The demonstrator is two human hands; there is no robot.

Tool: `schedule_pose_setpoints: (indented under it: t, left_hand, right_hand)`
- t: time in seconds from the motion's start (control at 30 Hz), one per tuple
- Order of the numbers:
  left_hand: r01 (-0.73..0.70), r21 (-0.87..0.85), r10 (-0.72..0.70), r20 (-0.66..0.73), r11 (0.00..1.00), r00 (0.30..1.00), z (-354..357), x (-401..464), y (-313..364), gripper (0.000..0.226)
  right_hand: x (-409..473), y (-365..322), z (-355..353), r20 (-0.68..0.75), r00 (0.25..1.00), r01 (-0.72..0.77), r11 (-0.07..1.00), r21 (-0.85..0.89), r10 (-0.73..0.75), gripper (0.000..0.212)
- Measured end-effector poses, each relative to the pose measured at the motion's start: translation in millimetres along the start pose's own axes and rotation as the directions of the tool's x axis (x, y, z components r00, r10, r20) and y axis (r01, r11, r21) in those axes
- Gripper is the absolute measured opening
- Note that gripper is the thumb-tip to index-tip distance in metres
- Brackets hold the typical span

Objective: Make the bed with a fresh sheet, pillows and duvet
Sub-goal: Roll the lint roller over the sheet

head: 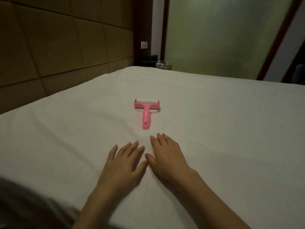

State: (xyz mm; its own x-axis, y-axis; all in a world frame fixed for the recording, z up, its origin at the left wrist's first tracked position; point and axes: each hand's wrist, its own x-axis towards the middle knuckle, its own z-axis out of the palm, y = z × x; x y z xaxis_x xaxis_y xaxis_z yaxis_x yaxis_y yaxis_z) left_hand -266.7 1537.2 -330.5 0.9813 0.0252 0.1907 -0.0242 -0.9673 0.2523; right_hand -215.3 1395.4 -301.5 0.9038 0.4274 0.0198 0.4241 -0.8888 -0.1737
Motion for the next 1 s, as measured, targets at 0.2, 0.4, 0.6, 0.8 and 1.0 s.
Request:
schedule_pose_setpoints:
  t: [0.2, 0.4, 0.6, 0.8, 1.0]
  left_hand:
    - [0.01, 0.108, -0.019, 0.084, 0.994, 0.996, 4, 5, 6, 0.114]
    - [-0.007, 0.096, 0.0, 0.074, 0.995, 0.997, 8, 3, 4, 0.098]
    - [-0.014, 0.06, 0.007, 0.111, 0.998, 0.994, 6, 7, 5, 0.09]
    - [-0.043, 0.052, 0.031, 0.203, 0.998, 0.979, 4, 7, 0, 0.066]
    - [-0.282, -0.113, 0.298, 0.169, 0.953, 0.94, -8, 42, -16, 0.053]
  right_hand:
    - [28, 1, 1, 0.003, 1.0, -0.022, 1.0, -0.012, 0.022, 0.06]
    - [58, -1, -2, -0.035, 0.998, -0.054, 0.999, -0.001, 0.054, 0.052]
    - [98, -10, 10, -0.188, 0.979, -0.043, 0.978, 0.202, 0.082, 0.045]
    - [95, -2, 34, -0.358, 0.932, 0.006, 0.988, 0.153, 0.05, 0.038]
    - [89, 11, 36, -0.422, 0.903, 0.023, 0.973, 0.229, 0.078, 0.034]
